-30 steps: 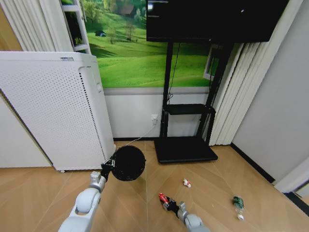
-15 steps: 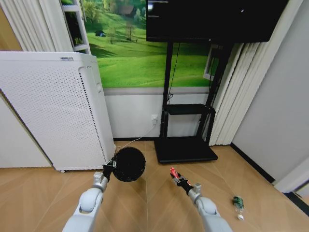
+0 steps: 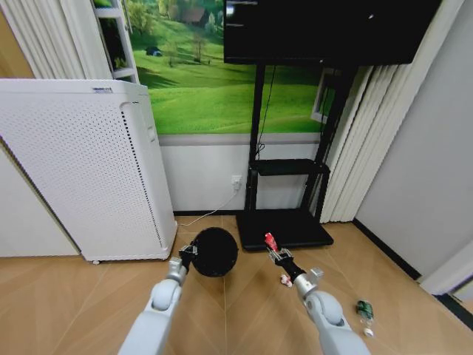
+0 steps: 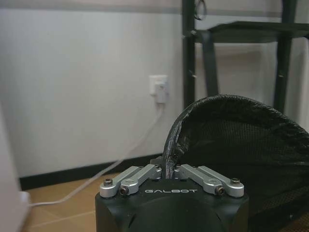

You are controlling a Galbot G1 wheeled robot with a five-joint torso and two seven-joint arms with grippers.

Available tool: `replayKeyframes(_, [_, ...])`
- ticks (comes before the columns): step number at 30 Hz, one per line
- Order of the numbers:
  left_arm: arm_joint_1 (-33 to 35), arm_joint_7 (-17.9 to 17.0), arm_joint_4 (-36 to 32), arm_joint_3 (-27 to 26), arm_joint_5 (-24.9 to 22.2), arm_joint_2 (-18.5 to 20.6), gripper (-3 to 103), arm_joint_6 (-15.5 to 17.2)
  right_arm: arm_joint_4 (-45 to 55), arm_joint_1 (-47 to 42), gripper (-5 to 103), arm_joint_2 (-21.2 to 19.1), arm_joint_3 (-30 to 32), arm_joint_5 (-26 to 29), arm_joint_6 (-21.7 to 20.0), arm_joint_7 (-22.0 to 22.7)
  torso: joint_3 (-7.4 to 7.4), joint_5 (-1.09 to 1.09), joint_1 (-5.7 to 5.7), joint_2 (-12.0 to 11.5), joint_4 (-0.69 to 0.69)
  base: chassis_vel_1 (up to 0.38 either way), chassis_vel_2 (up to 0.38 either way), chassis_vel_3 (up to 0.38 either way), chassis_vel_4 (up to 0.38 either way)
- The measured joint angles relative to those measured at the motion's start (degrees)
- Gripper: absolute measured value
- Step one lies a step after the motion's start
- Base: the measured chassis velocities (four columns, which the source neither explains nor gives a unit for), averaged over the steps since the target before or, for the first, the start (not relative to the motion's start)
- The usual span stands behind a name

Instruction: Pick up the trash bin and place the garbage on the floor into it.

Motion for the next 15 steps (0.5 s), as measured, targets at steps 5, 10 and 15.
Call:
replayKeyframes(5, [-2.9, -0.6, 6.5, 3.9, 1.2, -4.4, 3, -0.6, 0.7, 0.2, 46, 0.3, -1.4, -1.9, 0.3, -0.5, 0.00, 0.00, 0.00, 0.0, 0.02, 0.000, 0.000, 0.000, 0.000])
replayKeyframes(10, [-4.0, -0.7, 9.3, 6.0, 1.7, -6.7, 3, -0.8, -0.9, 0.0, 46, 0.0, -2.9, -5.6, 1.2, -2.6, 0.00, -0.01, 0.00, 0.0, 0.00, 0.000, 0.000, 0.000, 0.000])
replayKeyframes(15, [-3.5, -0.8, 8.7, 6.3, 1.8, -6.6, 3, -0.9, -3.9, 0.5, 49, -0.1, -5.1, -12.4, 2.4, -0.8, 0.00, -0.02, 0.00, 0.0, 0.02, 0.000, 0.000, 0.000, 0.000])
